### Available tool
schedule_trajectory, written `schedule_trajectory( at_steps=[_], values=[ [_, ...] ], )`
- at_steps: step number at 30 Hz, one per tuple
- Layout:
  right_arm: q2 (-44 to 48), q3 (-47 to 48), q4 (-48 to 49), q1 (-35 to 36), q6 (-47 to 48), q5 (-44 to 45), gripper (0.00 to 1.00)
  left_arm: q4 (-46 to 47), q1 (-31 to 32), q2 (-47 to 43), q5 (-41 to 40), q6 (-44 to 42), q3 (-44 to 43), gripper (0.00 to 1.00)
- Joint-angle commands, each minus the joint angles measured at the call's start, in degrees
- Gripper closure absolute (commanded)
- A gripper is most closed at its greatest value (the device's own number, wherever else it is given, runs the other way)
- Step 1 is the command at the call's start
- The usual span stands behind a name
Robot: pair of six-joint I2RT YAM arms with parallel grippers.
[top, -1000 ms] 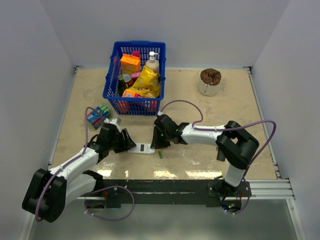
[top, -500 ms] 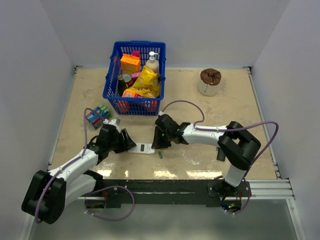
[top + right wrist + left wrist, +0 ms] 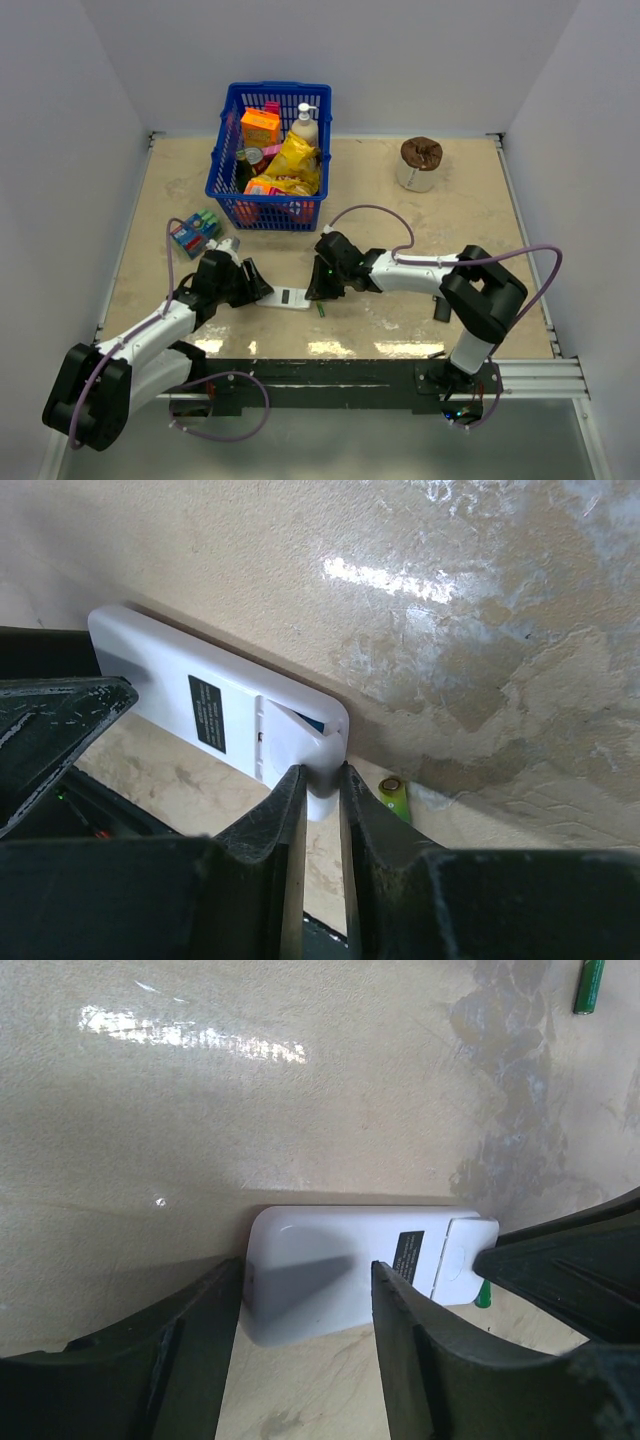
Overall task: Load the batteries into the remote control
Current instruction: Load the battery cover into the remote control.
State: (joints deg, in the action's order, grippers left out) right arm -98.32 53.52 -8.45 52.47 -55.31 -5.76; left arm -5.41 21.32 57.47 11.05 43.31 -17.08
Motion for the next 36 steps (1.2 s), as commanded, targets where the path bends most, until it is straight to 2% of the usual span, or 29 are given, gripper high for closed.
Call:
schedule_trajectory(
  at_steps=[1, 9, 18, 25, 30, 36],
  values=[
    [-0.3, -0.3, -0.3, 0.5, 0.6, -0.5, 0.89, -2.9, 0.2, 0.9, 3.2, 1.5, 2.2, 0.41],
    [-5.0, 3.4, -2.4, 0.7, 3.4, -2.0, 0.84, -2.1, 0.2, 2.5, 4.4, 1.1, 1.9, 0.40],
    [-6.3, 2.4, -3.0, 0.7, 4.1, -2.7, 0.83, -1.4, 0.2, 3.5, 4.9, 1.2, 2.2, 0.40],
    [-8.5, 6.5, -1.1, 2.0, 4.6, -4.5, 0.87, 0.8, 0.2, 5.3, 6.9, 0.9, 2.5, 0.43],
    [-9.3, 6.9, -0.5, 2.7, 4.2, -2.8, 0.87, 0.6, 0.3, 6.1, 7.0, 0.7, 2.5, 0.43],
    [-7.3, 0.2, 0.4, 2.6, 3.6, -1.0, 1.00, -1.6, 0.2, 4.5, 4.0, 1.3, 2.6, 0.44]
  ],
)
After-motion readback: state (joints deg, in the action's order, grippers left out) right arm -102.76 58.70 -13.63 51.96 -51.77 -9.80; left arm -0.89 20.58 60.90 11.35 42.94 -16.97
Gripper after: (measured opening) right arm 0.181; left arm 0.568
